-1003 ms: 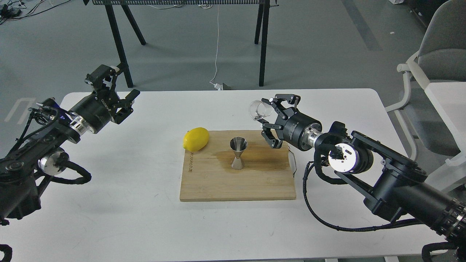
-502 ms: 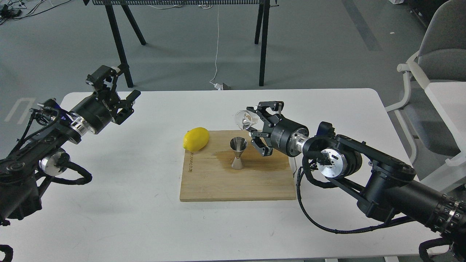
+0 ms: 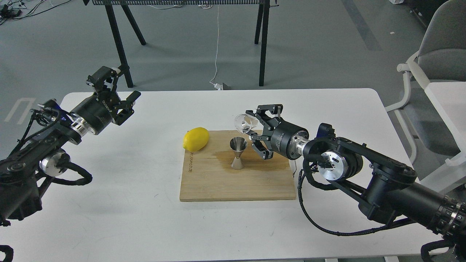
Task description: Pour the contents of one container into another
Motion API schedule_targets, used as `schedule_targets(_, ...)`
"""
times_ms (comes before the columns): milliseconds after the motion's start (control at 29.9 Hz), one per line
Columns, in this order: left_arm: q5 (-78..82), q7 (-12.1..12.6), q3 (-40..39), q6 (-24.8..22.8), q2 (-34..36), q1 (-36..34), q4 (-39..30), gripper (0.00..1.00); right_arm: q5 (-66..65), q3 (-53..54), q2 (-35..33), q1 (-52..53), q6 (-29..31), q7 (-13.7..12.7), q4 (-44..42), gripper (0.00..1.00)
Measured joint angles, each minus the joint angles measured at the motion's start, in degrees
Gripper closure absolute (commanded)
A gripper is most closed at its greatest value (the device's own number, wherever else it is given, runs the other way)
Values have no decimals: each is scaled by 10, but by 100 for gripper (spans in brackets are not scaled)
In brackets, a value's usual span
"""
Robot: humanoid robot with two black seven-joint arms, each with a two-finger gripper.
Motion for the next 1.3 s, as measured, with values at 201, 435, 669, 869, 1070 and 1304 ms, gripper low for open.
schedule_targets(201,0,0,0,0,-1,0,0,7,-9,-21,-4,7,-1,-1,3,54)
schedule_targets(435,0,0,0,0,-2,0,0,7,-23,-36,-12,22,-2,-1,5,54)
schedule_targets(669,-1,0,0,0,-2,0,0,7,-27,-59,-15,49,-4,-1,4,54)
schedule_targets(869,-2,0,0,0,-2,0,0,7,-29,-88,-24,76,-5,-1,4,54)
schedule_targets(1070,-2,0,0,0,-2,0,1,7,-37,-106,-40,91,-5,-2,4,54)
schedule_targets(1304,-2,0,-1,0,-3,0,1,7,-47,-111,-48,95,1,-6,6,53)
